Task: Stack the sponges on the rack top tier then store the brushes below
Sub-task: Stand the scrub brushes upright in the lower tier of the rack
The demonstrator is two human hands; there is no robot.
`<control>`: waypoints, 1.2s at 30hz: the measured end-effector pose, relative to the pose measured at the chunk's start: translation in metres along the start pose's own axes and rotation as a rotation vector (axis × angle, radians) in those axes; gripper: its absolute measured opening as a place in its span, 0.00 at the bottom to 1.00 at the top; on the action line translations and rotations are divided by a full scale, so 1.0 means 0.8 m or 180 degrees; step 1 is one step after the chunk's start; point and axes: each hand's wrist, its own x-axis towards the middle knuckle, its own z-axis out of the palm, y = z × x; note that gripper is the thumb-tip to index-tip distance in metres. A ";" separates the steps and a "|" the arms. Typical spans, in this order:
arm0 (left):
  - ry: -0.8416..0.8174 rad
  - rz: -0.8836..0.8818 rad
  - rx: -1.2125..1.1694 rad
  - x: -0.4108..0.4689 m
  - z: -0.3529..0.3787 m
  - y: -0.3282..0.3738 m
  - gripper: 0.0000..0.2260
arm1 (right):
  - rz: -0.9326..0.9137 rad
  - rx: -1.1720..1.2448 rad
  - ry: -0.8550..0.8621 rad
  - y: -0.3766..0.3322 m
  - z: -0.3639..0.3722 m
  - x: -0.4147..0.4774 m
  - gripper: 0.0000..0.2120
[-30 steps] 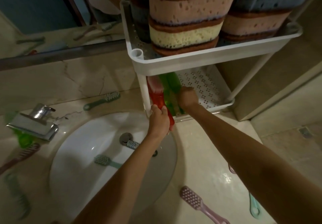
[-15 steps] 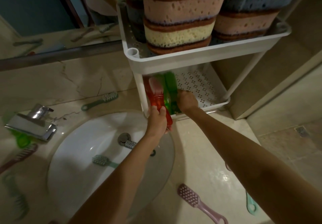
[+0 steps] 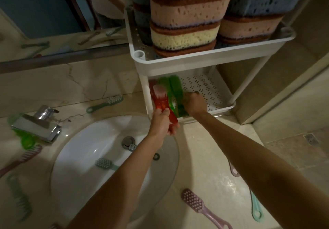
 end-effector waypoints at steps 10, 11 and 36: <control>-0.0770 -0.0462 -0.0681 -0.017 0.007 0.041 0.16 | -0.1442 0.0793 0.0096 -0.020 -0.012 -0.025 0.23; -0.0979 -0.0507 -0.0805 -0.019 0.004 0.044 0.16 | -0.1484 0.0751 0.0182 -0.021 -0.015 -0.024 0.20; 0.0150 0.0790 0.0715 -0.003 -0.007 0.011 0.13 | 0.0509 0.2561 -0.0616 -0.058 -0.001 -0.009 0.18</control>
